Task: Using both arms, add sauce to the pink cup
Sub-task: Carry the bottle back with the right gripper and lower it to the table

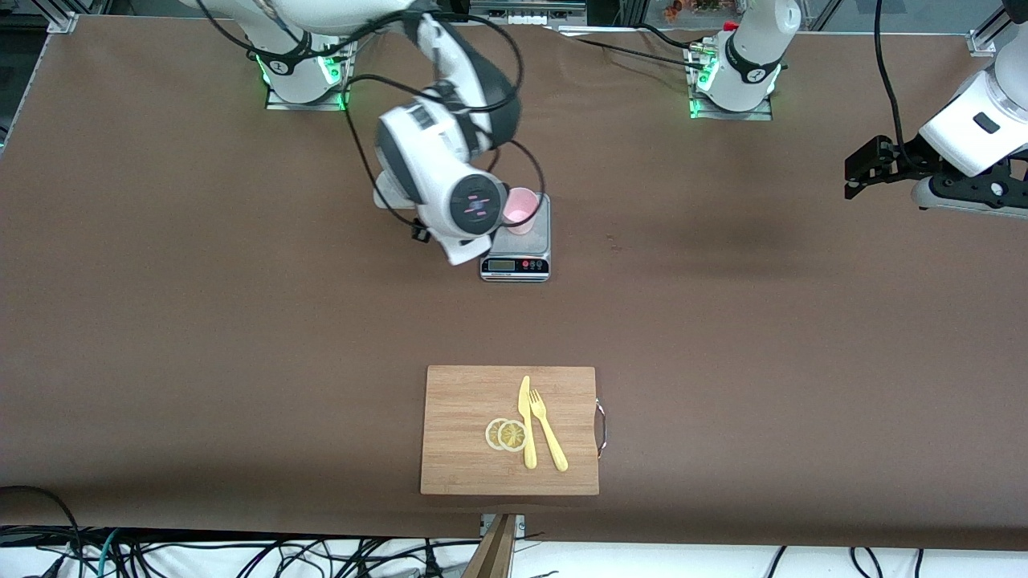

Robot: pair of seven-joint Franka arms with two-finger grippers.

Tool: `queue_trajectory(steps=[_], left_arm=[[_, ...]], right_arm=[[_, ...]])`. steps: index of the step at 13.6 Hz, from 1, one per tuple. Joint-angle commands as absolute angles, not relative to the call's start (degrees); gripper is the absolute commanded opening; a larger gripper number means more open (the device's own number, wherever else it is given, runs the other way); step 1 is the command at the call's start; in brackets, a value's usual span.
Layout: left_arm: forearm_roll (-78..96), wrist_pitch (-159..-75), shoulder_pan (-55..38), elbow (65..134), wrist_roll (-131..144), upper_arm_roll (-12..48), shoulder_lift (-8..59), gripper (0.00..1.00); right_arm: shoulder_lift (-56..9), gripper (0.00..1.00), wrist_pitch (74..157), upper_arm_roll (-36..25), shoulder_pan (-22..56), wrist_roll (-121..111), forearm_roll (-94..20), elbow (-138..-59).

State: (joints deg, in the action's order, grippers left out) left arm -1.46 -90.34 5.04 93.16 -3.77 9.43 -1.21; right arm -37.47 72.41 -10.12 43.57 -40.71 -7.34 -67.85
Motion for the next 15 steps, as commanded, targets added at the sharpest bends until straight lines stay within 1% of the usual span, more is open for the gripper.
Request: queue_trajectory(steps=[1,5,7,9,11,15], left_arm=[[-1.8,-89.0,5.4,91.4,-3.5,9.5,-0.2,1.00],[-1.8,-89.0,5.4,91.4,-3.4,9.5,-0.2,1.00],[-1.8,-89.0,5.4,91.4,-3.4,9.5,-0.2,1.00],[-1.8,-89.0,5.4,91.5,-3.5,9.5,-0.2,1.00],[-1.8,-89.0,5.4,91.4,-3.4,9.5,-0.2,1.00],[-1.8,-89.0,5.4,91.5,-3.4,9.5,-0.2,1.00]], right_arm=[[-28.5,0.33,76.0,-9.4,38.7,-46.4,-12.0,-78.4],[-22.2,0.34,80.0,-9.1,30.7,-56.8,-16.8,-86.4],[-20.1,0.34,80.2,-9.1,26.9,-61.5,-19.0,-88.8],[-17.9,0.34,82.5,-9.0,23.7,-67.3,-21.0,-92.5],[-16.9,0.34,83.9,-9.0,21.0,-72.7,-22.7,-95.0],[-16.8,0.34,85.2,-8.2,15.9,-84.4,-26.2,-97.9]])
